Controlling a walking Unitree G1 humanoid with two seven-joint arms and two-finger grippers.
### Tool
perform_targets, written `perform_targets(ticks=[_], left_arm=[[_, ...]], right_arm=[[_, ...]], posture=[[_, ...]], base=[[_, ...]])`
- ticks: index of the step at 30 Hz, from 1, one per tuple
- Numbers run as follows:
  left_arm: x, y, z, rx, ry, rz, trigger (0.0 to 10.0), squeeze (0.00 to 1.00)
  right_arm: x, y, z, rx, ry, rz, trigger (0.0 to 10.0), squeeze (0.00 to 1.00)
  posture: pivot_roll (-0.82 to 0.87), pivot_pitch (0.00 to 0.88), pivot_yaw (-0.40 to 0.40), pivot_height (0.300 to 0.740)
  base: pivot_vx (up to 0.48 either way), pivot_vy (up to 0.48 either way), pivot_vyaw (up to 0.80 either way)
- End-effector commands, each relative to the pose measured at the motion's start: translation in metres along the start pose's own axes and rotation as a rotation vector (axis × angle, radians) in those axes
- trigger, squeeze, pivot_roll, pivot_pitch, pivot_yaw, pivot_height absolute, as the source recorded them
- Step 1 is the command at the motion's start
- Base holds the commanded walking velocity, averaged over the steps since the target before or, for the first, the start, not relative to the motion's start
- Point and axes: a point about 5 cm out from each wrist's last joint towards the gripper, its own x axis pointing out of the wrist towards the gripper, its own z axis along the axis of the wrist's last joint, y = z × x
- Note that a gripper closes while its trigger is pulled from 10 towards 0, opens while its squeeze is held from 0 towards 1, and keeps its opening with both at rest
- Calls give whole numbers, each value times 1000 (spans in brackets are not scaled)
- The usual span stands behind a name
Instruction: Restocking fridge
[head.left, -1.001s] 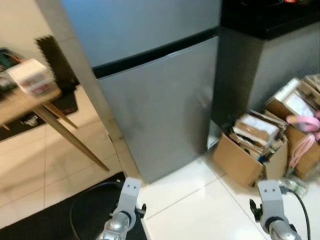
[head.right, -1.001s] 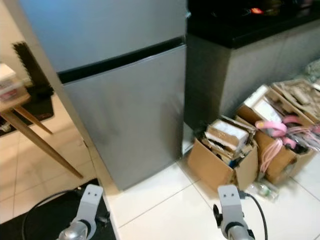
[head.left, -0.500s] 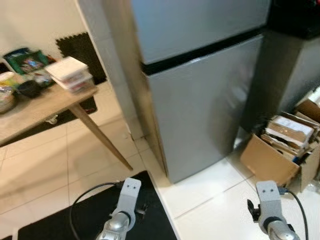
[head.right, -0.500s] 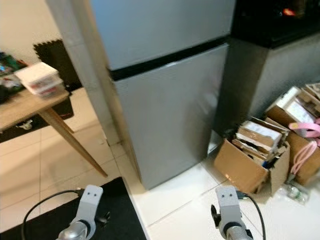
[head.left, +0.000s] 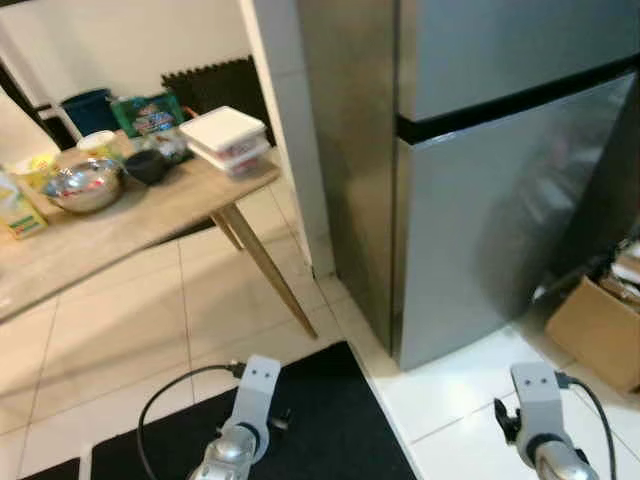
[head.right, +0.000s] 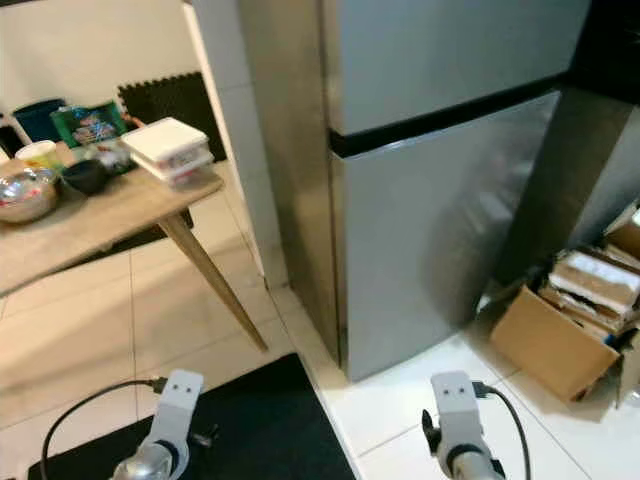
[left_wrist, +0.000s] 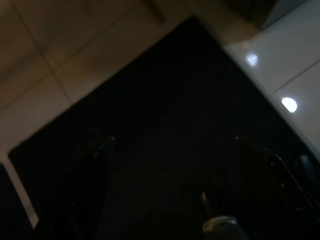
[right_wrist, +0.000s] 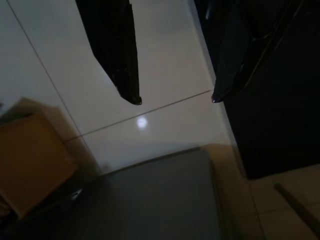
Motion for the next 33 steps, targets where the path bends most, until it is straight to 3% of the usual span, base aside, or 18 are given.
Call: perform_targets(ticks=[1,6,18,20,21,27,33], left_arm=[[-2,4,-7,4,25,2,10000,0],[-1,1,-5,93,47,-44,10000,0],[-3,3,-10,76,80,-45,10000,0],[-3,6,-8,32,65,-14,10000,0],[-3,8,-8,8,71,7,10000,0],[-3,9,-9,40,61,18,10000,0],[-3,6,-6,-2,35,10,10000,0]], right_arm=[[-3,5,-8,27,24,12,10000,0],[-3,6,-8,36,20,12,10000,0],[-5,4,-12,51,23,5,10000,0],[-5,5,-11,52,23,6,10000,0],[-5,5,-11,54,23,6,10000,0],[-5,5,-10,56,21,10,10000,0],[-4,7,-9,80,11,27,10000,0]], posture=[[-75,108,91,730],[-78,110,97,730],[-74,113,107,730],[-75,114,108,730],[-75,113,107,730],[-75,117,105,730],[-75,119,104,730]], base=[[0,0,0],[0,-288,0],[0,-480,0],[0,-480,0],[0,0,0],[0,0,0],[0,0,0]])
